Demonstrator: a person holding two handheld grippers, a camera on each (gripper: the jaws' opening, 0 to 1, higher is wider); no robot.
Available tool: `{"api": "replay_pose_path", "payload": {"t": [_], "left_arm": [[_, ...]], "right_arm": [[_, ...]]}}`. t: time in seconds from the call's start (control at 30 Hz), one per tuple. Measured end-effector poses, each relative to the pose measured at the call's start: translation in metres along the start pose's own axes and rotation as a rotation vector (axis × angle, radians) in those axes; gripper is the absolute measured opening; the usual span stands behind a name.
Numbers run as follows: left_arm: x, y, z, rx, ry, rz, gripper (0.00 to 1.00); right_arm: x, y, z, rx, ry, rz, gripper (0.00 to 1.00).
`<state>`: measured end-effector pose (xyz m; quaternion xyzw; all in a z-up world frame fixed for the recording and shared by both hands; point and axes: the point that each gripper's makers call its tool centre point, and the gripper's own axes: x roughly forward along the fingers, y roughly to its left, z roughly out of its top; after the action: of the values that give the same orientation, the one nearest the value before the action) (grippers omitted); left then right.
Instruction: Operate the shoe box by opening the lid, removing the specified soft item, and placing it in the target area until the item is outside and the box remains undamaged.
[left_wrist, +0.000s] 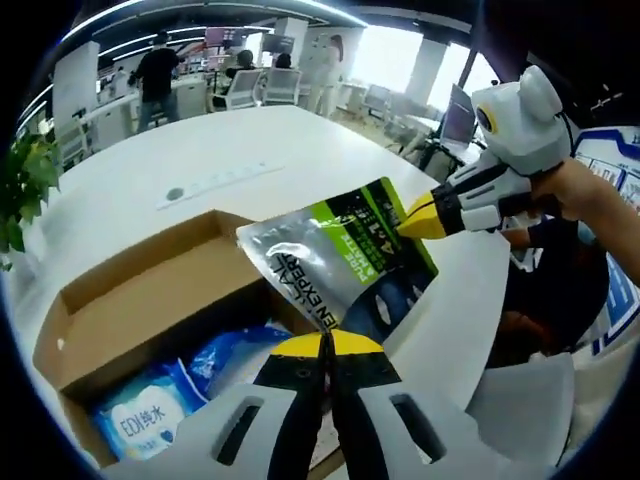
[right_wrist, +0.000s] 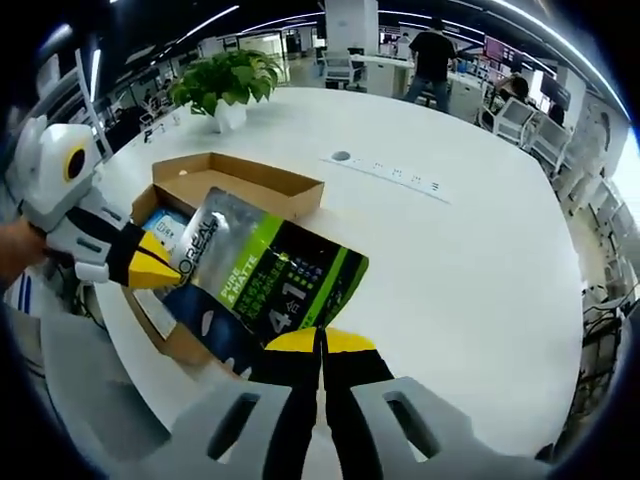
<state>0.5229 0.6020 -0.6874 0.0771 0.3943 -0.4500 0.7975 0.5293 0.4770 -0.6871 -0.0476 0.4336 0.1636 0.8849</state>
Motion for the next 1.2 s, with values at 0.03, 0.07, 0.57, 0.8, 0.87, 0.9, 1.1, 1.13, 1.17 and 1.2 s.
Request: {"api": "replay_pose_path", "payload": {"t": [0.03, 0.07, 0.57, 0.8, 0.87, 0.9, 1.1, 1.13, 1.17, 1.2], "left_arm": [[0.003, -0.002, 0.001, 0.006, 0.003, -0.003, 0.00], [0.004, -0.004, 0.002, 0.011, 0.005, -0.005, 0.00], [0.034, -0.017, 0.017, 0.098, 0.056, -0.036, 0.00], [0.048, -0.021, 0.018, 0.119, 0.080, -0.045, 0.00], [0.053, -0.021, 0.017, 0.130, 0.091, -0.044, 0.00], [0.055, -0.021, 0.017, 0.135, 0.096, -0.043, 0.00], [0.067, -0.019, 0.013, 0.214, 0.141, -0.033, 0.00], [0.069, -0.019, 0.012, 0.222, 0.147, -0.032, 0.00], [0.071, -0.018, 0.011, 0.237, 0.159, -0.031, 0.00], [0.073, -0.018, 0.010, 0.255, 0.169, -0.030, 0.00]], "right_arm": [[0.000, -0.002, -0.001, 0.002, 0.002, -0.003, 0.00], [-0.001, -0.004, -0.002, 0.004, 0.004, -0.006, 0.00], [0.002, -0.038, -0.014, 0.035, 0.035, -0.041, 0.00], [0.010, -0.050, -0.022, 0.048, 0.055, -0.052, 0.00], [0.014, -0.053, -0.025, 0.050, 0.060, -0.054, 0.00], [0.017, -0.055, -0.027, 0.053, 0.066, -0.054, 0.00], [0.028, -0.060, -0.034, 0.049, 0.086, -0.057, 0.00], [0.029, -0.061, -0.035, 0.049, 0.090, -0.058, 0.00], [0.031, -0.062, -0.035, 0.047, 0.092, -0.060, 0.00], [0.033, -0.063, -0.036, 0.044, 0.095, -0.061, 0.00]]}}
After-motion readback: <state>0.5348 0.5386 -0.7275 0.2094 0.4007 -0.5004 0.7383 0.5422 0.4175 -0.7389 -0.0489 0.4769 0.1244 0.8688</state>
